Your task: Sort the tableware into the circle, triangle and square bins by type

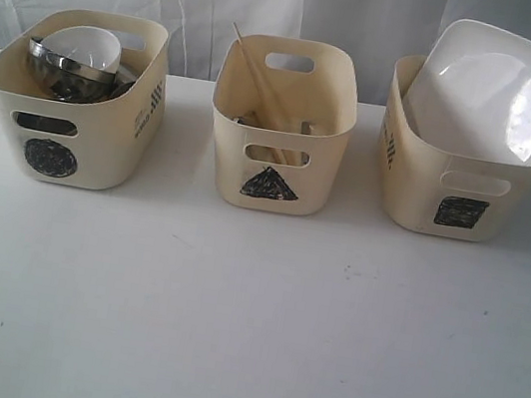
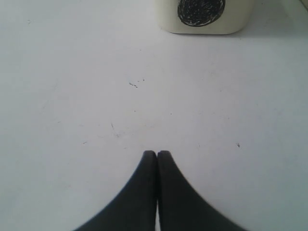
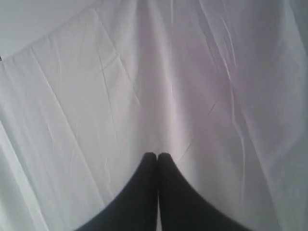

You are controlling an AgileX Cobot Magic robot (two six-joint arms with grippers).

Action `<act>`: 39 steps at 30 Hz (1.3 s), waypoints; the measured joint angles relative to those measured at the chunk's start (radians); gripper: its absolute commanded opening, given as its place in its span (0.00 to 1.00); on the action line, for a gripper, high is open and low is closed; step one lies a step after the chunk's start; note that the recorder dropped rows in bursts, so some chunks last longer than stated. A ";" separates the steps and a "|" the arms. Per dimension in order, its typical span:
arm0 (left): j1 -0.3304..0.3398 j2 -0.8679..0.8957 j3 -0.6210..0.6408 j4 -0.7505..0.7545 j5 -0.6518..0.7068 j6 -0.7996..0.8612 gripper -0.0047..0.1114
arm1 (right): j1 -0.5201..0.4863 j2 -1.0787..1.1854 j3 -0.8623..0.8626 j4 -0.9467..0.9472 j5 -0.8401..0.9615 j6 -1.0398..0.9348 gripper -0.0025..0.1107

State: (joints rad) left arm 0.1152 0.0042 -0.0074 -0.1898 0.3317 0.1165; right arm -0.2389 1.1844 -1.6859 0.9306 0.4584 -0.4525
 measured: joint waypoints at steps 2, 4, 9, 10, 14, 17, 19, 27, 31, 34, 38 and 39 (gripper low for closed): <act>0.000 0.000 0.000 0.000 0.000 0.000 0.04 | 0.019 -0.059 0.016 -0.099 0.007 0.018 0.02; 0.000 0.000 0.000 0.000 0.000 0.000 0.04 | 0.035 -0.114 0.065 -0.159 0.009 0.041 0.02; 0.000 0.000 0.000 0.000 0.000 0.000 0.04 | 0.109 -0.264 0.275 -0.193 0.006 0.052 0.02; 0.000 0.000 0.000 0.000 0.000 0.000 0.04 | 0.124 -0.296 0.329 -0.194 0.006 0.052 0.02; 0.000 0.000 0.000 0.000 0.000 0.000 0.04 | 0.146 -0.422 0.529 -0.205 -0.033 0.052 0.02; 0.000 0.000 0.000 0.000 0.000 0.000 0.04 | 0.149 -0.527 0.620 -0.207 -0.049 0.052 0.02; 0.000 0.000 0.000 0.000 0.000 0.000 0.04 | 0.149 -0.608 0.670 -0.207 -0.035 0.048 0.02; 0.000 0.000 0.000 0.000 0.000 0.000 0.04 | 0.149 -0.860 0.825 -0.391 0.057 0.047 0.02; 0.000 0.000 0.000 0.000 0.000 0.000 0.04 | 0.149 -0.897 0.872 -0.523 0.142 0.075 0.02; 0.000 0.000 0.000 0.000 0.000 0.000 0.04 | 0.149 -0.899 0.880 -0.590 0.202 0.120 0.02; 0.000 0.000 0.000 0.000 0.000 0.000 0.04 | 0.149 -0.899 0.880 -0.666 0.221 0.132 0.02; 0.000 0.000 0.000 0.000 0.000 0.000 0.04 | 0.149 -0.899 0.880 -0.685 0.219 0.132 0.02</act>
State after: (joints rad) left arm 0.1152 0.0042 -0.0074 -0.1898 0.3317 0.1165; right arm -0.0894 0.2849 -0.8054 0.2454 0.6769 -0.3205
